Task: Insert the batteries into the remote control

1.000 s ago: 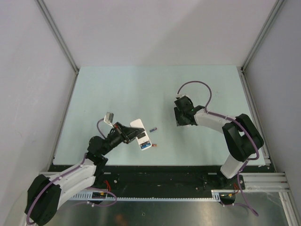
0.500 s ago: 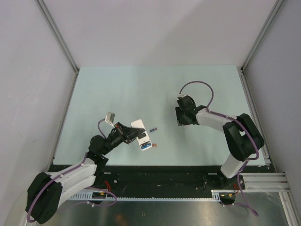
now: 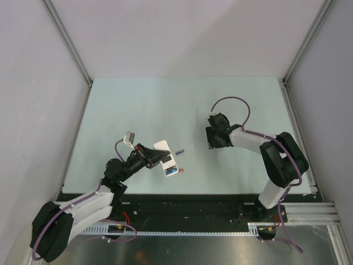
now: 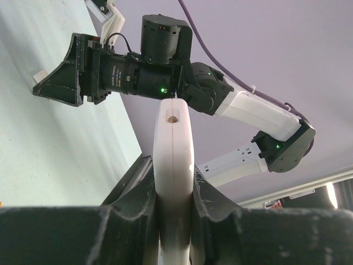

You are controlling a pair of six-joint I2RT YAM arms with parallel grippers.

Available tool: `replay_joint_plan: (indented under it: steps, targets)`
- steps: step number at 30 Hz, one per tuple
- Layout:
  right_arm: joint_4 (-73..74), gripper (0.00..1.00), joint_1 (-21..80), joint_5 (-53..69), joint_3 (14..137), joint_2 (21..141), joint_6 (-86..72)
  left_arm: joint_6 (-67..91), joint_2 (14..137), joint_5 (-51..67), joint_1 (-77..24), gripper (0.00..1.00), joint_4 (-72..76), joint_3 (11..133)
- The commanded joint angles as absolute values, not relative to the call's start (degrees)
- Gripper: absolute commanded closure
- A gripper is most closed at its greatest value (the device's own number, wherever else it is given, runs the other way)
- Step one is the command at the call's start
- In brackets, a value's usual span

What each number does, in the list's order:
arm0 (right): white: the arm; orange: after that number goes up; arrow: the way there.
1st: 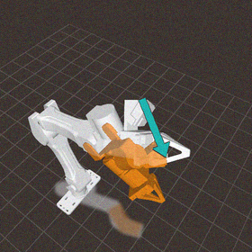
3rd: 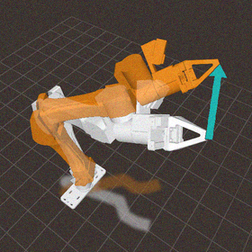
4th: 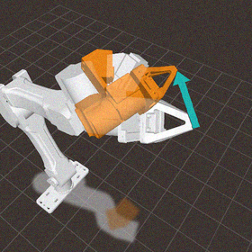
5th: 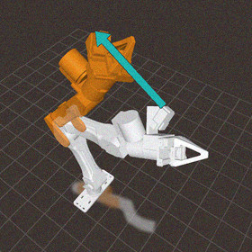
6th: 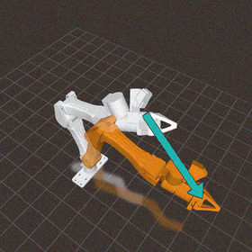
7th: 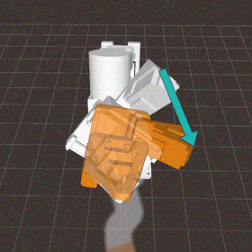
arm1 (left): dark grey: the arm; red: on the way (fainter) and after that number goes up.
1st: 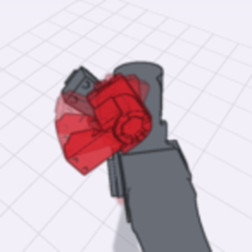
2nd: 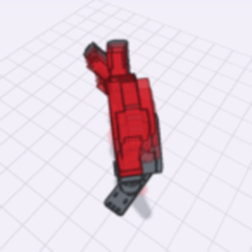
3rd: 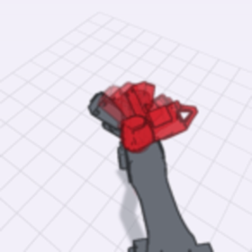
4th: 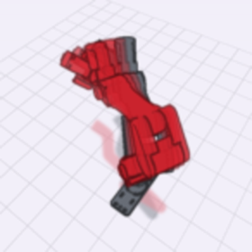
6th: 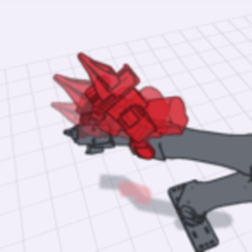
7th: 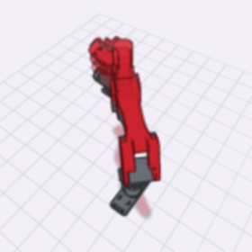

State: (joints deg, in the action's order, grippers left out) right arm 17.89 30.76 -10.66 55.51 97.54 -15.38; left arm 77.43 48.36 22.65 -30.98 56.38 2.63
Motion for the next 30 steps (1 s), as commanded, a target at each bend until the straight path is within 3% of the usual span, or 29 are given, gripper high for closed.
replay_joint_plan:
  steps: [1,13,19,25,30]
  targets:
    - [16.96,0.41,30.24,-10.46,55.28,98.61,-15.65,76.55,47.9,22.32,-30.85,1.0,58.8,-2.64]
    - [17.14,0.43,29.01,-10.99,54.93,98.96,-16.26,76.38,48.52,22.59,-30.76,1.0,58.71,-2.02]
    - [16.61,0.54,28.39,-11.78,54.32,97.82,-16.87,76.38,48.6,22.59,-30.85,1.0,58.71,-2.02]
    - [16.96,0.75,27.95,-12.91,54.14,97.12,-17.4,76.29,49.22,22.68,-30.85,1.0,58.71,-1.67]
    - [17.14,0.85,27.95,-14.59,53.7,96.24,-17.84,76.29,49.13,22.5,-30.85,1.0,58.62,-1.84]
